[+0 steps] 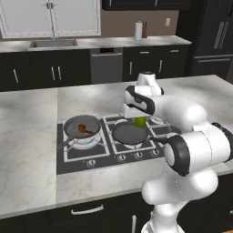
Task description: Place both pans onto different burners. Then place the lime and the chicken drumstick on different pans.
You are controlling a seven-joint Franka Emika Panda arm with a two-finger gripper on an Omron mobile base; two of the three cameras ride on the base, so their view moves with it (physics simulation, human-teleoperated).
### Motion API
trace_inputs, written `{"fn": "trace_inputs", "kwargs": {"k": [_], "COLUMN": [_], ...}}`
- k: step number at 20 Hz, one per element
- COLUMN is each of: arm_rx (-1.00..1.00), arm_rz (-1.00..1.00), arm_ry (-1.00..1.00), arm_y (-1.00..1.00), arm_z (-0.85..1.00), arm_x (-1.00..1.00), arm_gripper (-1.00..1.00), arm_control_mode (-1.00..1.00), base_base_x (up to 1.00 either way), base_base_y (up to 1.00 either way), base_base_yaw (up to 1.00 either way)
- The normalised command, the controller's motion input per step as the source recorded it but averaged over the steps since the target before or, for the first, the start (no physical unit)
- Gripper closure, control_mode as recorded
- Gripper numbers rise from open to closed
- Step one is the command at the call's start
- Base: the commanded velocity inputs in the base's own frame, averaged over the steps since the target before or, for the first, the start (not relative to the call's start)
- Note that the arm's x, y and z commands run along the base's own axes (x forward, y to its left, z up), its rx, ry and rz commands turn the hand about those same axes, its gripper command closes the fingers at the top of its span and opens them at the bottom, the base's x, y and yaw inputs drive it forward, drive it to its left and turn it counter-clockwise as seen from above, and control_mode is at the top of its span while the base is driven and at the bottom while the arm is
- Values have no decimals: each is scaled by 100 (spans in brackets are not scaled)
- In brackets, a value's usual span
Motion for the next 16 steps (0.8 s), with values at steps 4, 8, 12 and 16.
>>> {"fn": "trace_inputs", "kwargs": {"k": [4,8,12,16], "arm_rx": [0,0,0,0], "arm_rz": [0,0,0,0], "arm_ry": [0,0,-1,0], "arm_y": [0,0,0,0], "arm_z": [-39,-44,-37,-31], "arm_x": [48,46,35,24], "arm_gripper": [100,100,100,100], "arm_control_mode": [-100,-100,-100,-100], "base_base_x": [0,0,0,0], "base_base_y": [0,0,0,0], "base_base_yaw": [0,0,0,0]}}
